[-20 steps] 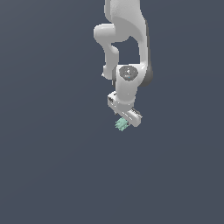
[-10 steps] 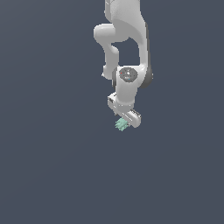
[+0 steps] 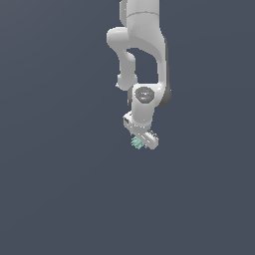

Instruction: Pick up the object and move it to a goal position.

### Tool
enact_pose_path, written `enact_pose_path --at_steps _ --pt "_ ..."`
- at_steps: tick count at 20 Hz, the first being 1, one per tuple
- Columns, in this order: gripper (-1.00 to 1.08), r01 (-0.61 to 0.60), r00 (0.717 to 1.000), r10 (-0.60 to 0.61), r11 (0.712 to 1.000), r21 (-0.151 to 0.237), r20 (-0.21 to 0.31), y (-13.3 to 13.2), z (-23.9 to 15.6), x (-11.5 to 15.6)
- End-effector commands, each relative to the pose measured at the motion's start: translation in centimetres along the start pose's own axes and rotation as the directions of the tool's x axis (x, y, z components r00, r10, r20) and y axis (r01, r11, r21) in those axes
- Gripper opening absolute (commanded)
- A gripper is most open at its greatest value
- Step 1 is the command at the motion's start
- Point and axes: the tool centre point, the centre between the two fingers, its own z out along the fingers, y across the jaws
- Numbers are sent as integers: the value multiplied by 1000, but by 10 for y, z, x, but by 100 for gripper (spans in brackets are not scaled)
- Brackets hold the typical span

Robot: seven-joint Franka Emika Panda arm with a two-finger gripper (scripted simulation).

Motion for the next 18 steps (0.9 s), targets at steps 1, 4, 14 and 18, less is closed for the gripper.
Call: enact_pose_path --at_steps 1,4,14,18 --pt "100 0 1000 0 1000 1 -1 -1 4 0" --pt "-100 0 1000 0 1000 1 -1 -1 4 0" --pt "-100 0 1000 0 1000 3 -1 -2 3 0" --pt "-100 0 1000 0 1000 3 -1 -4 -4 -2"
